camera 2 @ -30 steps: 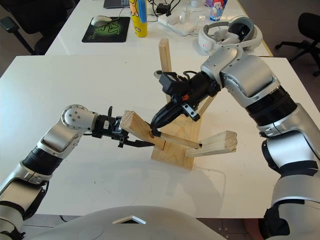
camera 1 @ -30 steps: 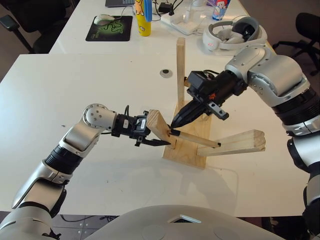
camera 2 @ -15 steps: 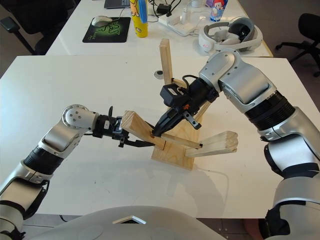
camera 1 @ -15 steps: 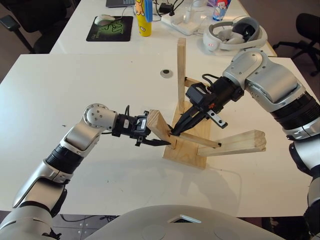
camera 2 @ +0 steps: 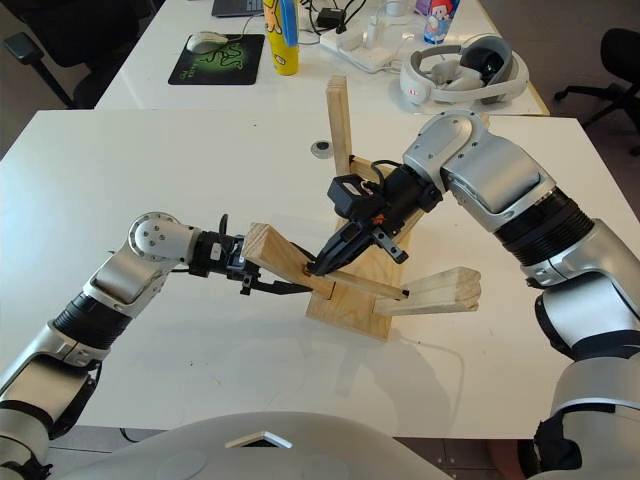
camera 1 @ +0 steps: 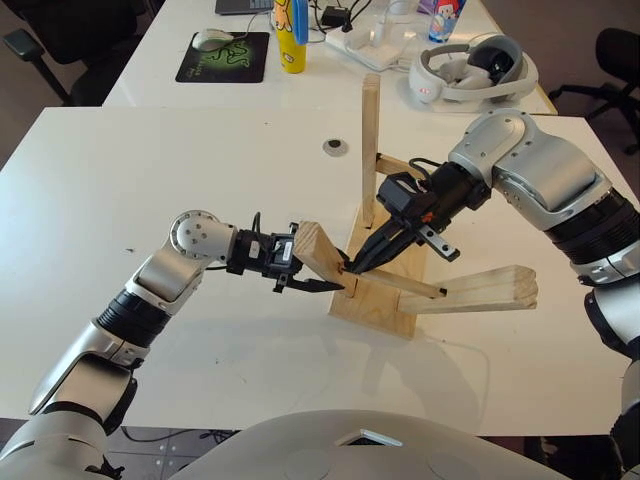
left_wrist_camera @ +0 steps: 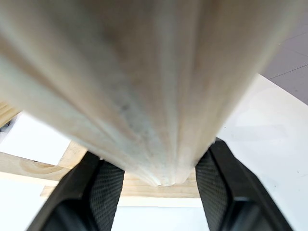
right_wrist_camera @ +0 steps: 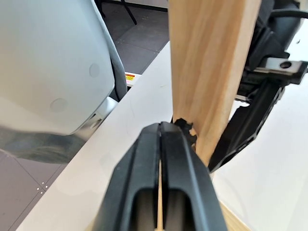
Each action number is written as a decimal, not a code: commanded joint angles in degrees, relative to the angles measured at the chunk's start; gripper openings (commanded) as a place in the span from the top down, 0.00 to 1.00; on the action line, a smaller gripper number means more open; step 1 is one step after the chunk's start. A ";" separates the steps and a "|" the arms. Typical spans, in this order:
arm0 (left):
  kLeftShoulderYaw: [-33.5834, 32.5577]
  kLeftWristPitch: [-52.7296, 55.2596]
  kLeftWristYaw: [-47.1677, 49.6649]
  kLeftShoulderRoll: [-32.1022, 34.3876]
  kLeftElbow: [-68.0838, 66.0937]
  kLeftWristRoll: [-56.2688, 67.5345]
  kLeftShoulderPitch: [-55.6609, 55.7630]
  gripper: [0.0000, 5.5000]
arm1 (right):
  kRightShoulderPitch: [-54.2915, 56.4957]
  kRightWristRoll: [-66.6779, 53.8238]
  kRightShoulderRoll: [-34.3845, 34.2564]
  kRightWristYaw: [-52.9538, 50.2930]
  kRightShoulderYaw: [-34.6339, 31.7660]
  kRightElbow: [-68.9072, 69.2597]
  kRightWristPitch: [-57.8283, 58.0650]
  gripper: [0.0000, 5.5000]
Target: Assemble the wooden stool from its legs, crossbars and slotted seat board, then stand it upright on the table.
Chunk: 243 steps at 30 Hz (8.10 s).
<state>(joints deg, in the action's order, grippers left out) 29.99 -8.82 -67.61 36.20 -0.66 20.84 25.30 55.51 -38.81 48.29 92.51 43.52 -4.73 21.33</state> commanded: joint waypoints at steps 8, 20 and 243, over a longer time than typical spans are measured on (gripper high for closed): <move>3.59 -4.98 1.16 0.48 -7.09 -18.82 8.05 0.63 | -9.37 9.46 4.08 -0.06 9.62 0.04 3.32 1.00; 4.67 -7.58 -1.65 -0.39 -15.07 -18.94 15.16 0.63 | -7.51 9.55 3.90 -0.05 10.52 -1.31 2.47 1.00; 6.20 -3.37 -2.21 0.77 -8.59 -16.94 2.05 0.63 | 15.75 -19.85 -18.94 -27.99 -37.11 -38.77 16.21 1.00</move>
<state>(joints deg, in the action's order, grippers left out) 30.84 -13.66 -64.71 33.29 -8.16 13.26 31.91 70.55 -56.40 29.83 77.24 19.14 -42.41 37.84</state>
